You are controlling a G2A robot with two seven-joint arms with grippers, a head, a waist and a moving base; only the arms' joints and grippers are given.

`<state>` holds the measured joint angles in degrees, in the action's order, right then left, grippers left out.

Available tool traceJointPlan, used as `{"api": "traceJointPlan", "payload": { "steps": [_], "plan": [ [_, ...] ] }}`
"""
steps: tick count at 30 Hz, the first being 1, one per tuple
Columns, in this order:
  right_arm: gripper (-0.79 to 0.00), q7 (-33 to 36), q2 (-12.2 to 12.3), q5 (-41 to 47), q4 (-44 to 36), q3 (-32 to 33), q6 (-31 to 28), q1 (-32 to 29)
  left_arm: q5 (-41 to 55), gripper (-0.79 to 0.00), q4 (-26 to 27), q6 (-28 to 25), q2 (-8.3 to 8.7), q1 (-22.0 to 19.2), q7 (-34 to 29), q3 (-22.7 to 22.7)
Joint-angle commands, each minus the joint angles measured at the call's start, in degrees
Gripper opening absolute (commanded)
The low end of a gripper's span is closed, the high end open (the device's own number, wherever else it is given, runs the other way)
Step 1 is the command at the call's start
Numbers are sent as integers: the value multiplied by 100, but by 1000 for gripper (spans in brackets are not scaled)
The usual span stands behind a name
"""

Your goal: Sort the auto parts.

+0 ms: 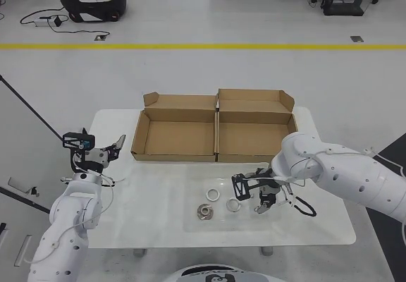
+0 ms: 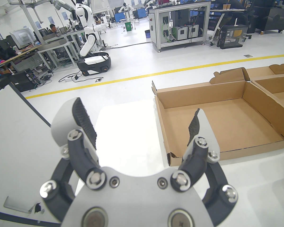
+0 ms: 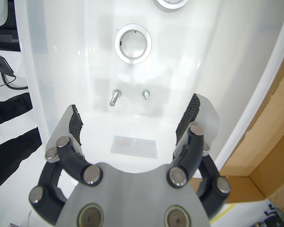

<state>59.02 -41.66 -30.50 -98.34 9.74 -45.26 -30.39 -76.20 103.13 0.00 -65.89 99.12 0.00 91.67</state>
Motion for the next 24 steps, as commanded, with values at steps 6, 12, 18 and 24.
{"api": "traceJointPlan", "payload": {
  "steps": [6, 12, 18, 24],
  "plan": [
    [0, 306, 28, 20, -142, 0, 306, 37, 0, 0, 0, 0, 0, 0, 0, 0],
    [0, 544, 109, 355, -409, 0, 543, 28, 0, 0, 0, 0, 0, 0, 0, 0],
    [0, 886, 93, 641, -459, 0, 883, -32, 0, 0, 0, 0, 0, 0, 0, 0],
    [-259, 1113, 28, 800, -462, 0, 1110, -72, 0, 0, 0, 0, 0, 0, 0, 0]
  ]
}}
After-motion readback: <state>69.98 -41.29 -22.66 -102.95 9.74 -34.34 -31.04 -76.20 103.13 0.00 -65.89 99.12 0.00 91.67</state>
